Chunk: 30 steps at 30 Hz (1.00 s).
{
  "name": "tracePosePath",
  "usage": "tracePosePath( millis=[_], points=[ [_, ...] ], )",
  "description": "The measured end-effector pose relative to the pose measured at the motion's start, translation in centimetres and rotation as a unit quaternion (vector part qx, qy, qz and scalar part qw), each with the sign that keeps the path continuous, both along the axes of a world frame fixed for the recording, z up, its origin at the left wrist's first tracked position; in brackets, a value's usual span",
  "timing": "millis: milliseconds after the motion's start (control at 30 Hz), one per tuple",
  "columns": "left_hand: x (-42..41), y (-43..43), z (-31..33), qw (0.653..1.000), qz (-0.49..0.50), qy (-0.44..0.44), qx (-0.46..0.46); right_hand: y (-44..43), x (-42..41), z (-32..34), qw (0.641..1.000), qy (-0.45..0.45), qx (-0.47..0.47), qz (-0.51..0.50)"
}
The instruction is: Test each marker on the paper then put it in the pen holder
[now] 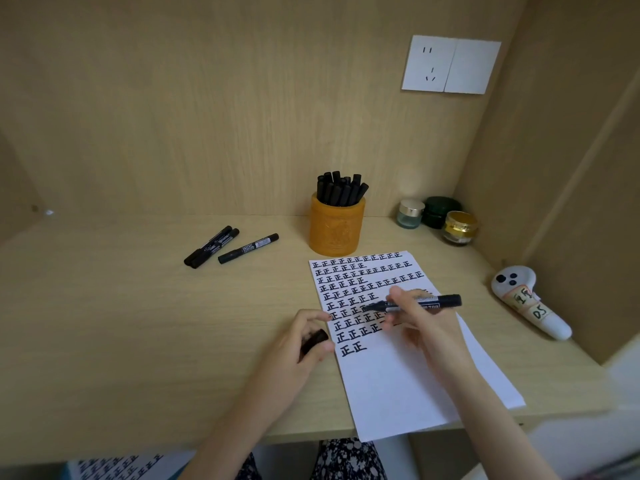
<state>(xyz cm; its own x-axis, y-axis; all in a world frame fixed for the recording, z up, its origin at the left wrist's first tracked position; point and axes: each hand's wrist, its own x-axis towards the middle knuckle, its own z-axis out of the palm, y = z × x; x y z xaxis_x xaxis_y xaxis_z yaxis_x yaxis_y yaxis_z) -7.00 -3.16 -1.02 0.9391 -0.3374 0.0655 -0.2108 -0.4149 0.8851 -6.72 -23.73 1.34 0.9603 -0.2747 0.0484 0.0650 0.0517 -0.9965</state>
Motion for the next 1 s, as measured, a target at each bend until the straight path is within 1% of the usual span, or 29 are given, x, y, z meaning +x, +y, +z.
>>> tracePosePath(
  millis=[67, 133, 267, 500, 800, 1000],
  points=[
    [0.2, 0.0, -0.3, 1.000, 0.016, 0.001, -0.021, 0.3, 0.1, -0.5, 0.999, 0.005, -0.044, -0.028],
    [0.2, 0.0, -0.4, 0.999, 0.016, 0.005, -0.030, 0.6, 0.3, -1.0, 0.997, -0.001, -0.069, -0.046],
    [0.1, 0.1, -0.4, 1.000, 0.004, -0.002, -0.021, 1.1, 0.4, -1.7, 0.994, -0.016, -0.094, -0.052],
    [-0.2, 0.1, -0.2, 1.000, -0.011, -0.011, -0.001, 1.0, 0.6, -2.8, 0.987, -0.011, -0.142, -0.079],
    [-0.2, -0.1, 0.0, 1.000, -0.013, -0.011, 0.010, 1.0, 0.7, -3.3, 0.981, -0.002, -0.180, -0.076],
    [-0.4, 0.0, 0.1, 1.000, -0.015, -0.013, 0.021, 1.2, 0.6, -3.2, 0.980, -0.001, -0.188, -0.069]
  ],
)
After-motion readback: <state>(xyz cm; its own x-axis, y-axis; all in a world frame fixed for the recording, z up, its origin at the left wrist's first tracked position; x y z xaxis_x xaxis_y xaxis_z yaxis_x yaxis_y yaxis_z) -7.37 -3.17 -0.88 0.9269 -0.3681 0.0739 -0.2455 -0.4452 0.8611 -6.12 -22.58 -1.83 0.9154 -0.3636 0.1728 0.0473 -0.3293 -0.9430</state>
